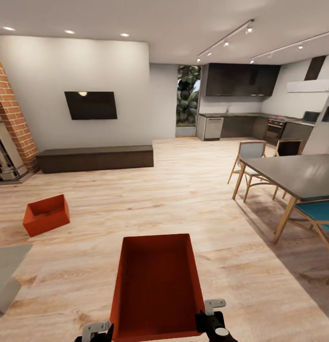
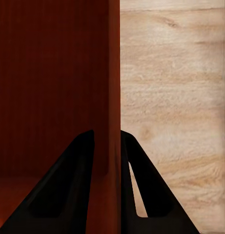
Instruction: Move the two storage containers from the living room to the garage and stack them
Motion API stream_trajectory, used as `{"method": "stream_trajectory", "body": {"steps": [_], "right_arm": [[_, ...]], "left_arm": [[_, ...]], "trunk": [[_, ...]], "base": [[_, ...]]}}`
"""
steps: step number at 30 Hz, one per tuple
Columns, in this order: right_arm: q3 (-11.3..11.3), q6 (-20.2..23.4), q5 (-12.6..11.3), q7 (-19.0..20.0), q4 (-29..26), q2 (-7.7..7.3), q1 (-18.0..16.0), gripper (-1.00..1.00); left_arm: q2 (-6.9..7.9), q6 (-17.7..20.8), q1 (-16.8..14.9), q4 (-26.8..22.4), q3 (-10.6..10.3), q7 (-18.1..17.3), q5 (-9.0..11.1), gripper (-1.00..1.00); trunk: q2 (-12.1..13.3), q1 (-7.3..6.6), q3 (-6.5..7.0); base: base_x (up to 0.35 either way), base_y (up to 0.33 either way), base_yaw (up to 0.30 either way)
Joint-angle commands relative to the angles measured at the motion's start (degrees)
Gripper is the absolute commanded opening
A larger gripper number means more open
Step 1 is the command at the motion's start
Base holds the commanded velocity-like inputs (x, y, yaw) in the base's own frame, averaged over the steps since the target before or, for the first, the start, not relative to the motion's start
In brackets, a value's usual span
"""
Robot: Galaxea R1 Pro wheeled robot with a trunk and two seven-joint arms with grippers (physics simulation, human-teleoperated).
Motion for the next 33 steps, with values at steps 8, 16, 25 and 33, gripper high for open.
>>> {"method": "stream_trajectory", "body": {"steps": [8,16,25,33], "right_arm": [[-3.2,-0.2,0.5,-1.5,-0.1,-0.06,-0.1,-1.00],[-3.2,-0.2,0.5,-1.5,-0.1,-0.06,-0.1,-1.00],[-3.2,-0.2,0.5,-1.4,-0.1,-0.06,-0.1,-1.00],[-3.2,-0.2,0.5,-1.4,-0.1,-0.06,-0.1,-1.00]], "left_arm": [[0.48,0.0,0.0,0.1,1.0,0.0,0.0,-1.00],[0.48,0.0,0.0,0.1,1.0,0.0,0.0,-1.00],[0.48,0.0,0.0,0.1,1.0,0.1,0.0,-1.00],[0.48,0.0,0.0,0.1,1.0,0.0,0.0,-1.00]], "trunk": [[0.0,0.00,-0.06],[0.0,0.00,-0.06],[0.0,0.00,-0.06],[0.0,0.00,-0.06]], "base": [[0.000,0.000,-0.268],[0.000,0.000,-0.268],[0.000,0.000,-0.268],[0.000,0.000,-0.268]]}}
